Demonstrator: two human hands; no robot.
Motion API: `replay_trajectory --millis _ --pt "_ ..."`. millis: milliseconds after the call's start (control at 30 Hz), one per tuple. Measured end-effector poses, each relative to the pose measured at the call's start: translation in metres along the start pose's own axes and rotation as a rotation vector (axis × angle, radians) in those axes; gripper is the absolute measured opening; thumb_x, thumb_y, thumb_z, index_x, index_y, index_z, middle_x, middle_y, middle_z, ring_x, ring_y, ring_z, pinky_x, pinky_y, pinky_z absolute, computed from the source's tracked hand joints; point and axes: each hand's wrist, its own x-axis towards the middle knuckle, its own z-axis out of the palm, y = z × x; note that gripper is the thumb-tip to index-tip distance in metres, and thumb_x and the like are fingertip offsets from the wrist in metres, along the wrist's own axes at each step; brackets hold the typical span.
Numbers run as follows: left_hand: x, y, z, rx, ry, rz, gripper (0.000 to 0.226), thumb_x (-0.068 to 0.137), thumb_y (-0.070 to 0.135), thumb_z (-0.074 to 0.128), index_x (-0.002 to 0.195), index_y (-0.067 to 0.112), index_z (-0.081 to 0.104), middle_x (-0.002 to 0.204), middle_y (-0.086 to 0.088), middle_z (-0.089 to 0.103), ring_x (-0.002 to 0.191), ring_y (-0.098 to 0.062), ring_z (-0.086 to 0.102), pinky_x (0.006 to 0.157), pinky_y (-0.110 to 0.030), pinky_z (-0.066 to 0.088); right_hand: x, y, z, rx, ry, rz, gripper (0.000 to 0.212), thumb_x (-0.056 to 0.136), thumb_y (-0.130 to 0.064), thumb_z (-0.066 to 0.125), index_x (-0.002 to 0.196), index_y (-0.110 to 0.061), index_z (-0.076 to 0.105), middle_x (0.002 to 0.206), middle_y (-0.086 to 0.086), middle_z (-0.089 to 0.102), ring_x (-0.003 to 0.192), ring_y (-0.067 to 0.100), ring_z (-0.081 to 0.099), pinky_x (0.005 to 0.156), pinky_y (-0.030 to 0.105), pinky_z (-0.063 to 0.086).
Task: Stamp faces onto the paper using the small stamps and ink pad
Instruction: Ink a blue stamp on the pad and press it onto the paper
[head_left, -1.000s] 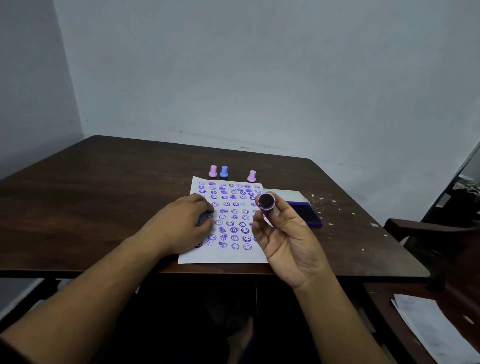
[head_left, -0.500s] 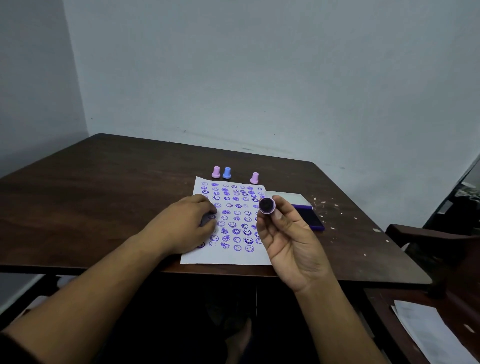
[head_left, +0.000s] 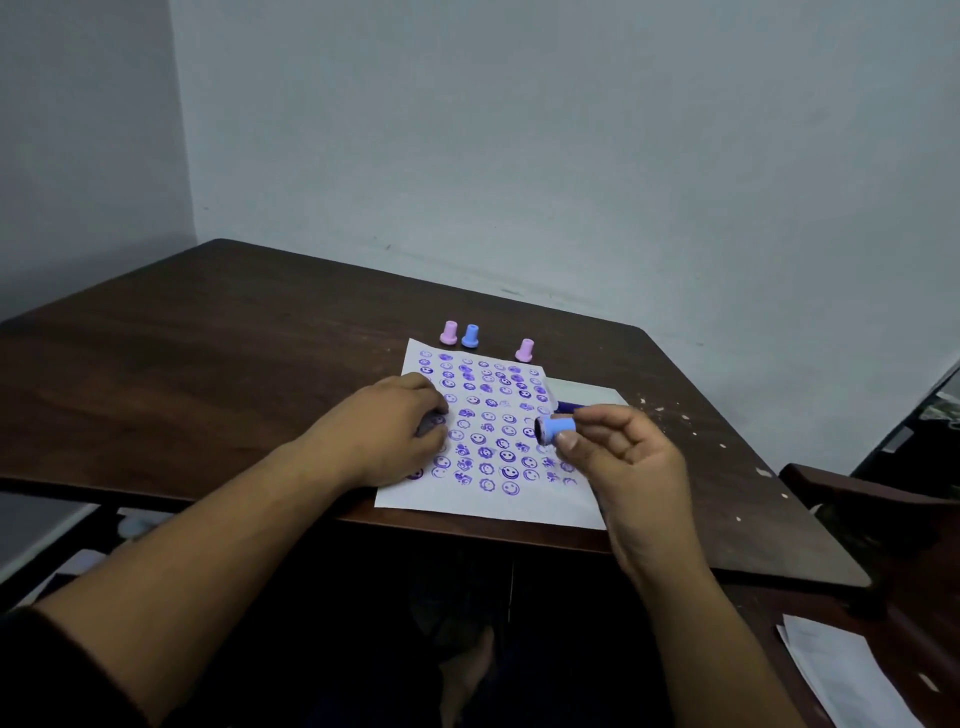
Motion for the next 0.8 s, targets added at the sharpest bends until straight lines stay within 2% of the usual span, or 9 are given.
replay_trajectory --millis 133,300,633,800 --pt "0.000 0.000 -0.001 0.004 -0.003 -0.007 0.041 0.095 0.045 0.051 0.129 0.025 0.065 0.128 0.008 0.059 0.116 -0.014 0.056 0.096 -0.037 0.050 -0.007 0.004 -0.002 -0.270 -0.016 -0.092 0.022 0.084 0.000 0.085 0.095 -0.019 0.082 0.093 -0.007 0.085 0.088 0.008 0.081 0.075 0.013 0.058" --pt "0.000 0.000 0.000 0.009 -0.005 -0.005 0.040 0.097 0.044 0.051 0.129 0.025 0.064 0.128 0.008 0.058 0.115 -0.013 0.055 0.095 -0.036 0.050 -0.016 0.012 -0.005 -0.487 -0.039 -0.152 0.021 0.083 -0.012 0.089 0.092 -0.030 0.083 0.098 -0.018 0.082 0.093 0.004 0.079 0.084 0.018 0.059" --pt "0.002 0.000 0.000 0.015 -0.007 -0.003 0.042 0.097 0.045 0.051 0.132 0.025 0.063 0.131 0.009 0.057 0.117 -0.012 0.054 0.095 -0.033 0.048 -0.019 0.016 -0.007 -0.571 -0.070 -0.258 0.024 0.081 -0.005 0.089 0.090 -0.027 0.083 0.097 -0.021 0.081 0.091 0.002 0.077 0.083 0.011 0.055" --pt "0.002 0.000 0.001 0.019 -0.007 -0.001 0.042 0.097 0.045 0.050 0.131 0.026 0.063 0.130 0.009 0.057 0.116 -0.012 0.054 0.094 -0.034 0.049 -0.019 0.018 -0.007 -0.591 -0.087 -0.255 0.025 0.080 -0.003 0.089 0.087 -0.026 0.082 0.094 -0.025 0.080 0.089 0.000 0.077 0.082 0.009 0.053"
